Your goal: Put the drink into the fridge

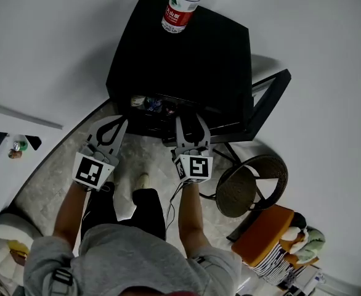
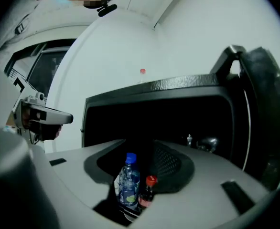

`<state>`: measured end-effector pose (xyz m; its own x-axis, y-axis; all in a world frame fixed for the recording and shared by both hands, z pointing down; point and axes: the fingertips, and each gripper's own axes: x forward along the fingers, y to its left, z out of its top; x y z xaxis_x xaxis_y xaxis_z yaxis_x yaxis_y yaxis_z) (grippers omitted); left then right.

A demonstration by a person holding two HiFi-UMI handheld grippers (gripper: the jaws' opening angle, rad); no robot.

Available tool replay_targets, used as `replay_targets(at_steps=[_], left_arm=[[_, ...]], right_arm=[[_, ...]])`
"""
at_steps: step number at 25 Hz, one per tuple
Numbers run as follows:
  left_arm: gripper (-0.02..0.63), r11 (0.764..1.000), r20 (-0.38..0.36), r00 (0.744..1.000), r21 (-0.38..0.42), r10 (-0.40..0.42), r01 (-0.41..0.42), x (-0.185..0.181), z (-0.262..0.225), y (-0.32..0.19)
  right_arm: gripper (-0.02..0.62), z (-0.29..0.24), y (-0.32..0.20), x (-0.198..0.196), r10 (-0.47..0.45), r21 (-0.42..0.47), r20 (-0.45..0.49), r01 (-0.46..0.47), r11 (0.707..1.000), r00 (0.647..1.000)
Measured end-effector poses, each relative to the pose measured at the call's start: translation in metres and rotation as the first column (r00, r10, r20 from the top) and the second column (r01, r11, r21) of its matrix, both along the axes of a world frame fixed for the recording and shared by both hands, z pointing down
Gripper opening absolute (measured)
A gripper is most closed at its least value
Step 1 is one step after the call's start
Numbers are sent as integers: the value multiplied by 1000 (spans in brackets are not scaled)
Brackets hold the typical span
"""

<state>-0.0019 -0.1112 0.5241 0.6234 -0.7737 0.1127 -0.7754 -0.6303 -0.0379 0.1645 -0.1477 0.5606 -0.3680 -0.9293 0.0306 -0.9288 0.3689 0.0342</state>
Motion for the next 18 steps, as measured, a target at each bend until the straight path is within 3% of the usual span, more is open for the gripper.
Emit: replay_targets(at_steps=[18], left_arm=[[5,998,-21,999,40,50,-49,-6,-118,25]], right_arm=[[78,-136,67,-2,88,57,8,-88,994,996]])
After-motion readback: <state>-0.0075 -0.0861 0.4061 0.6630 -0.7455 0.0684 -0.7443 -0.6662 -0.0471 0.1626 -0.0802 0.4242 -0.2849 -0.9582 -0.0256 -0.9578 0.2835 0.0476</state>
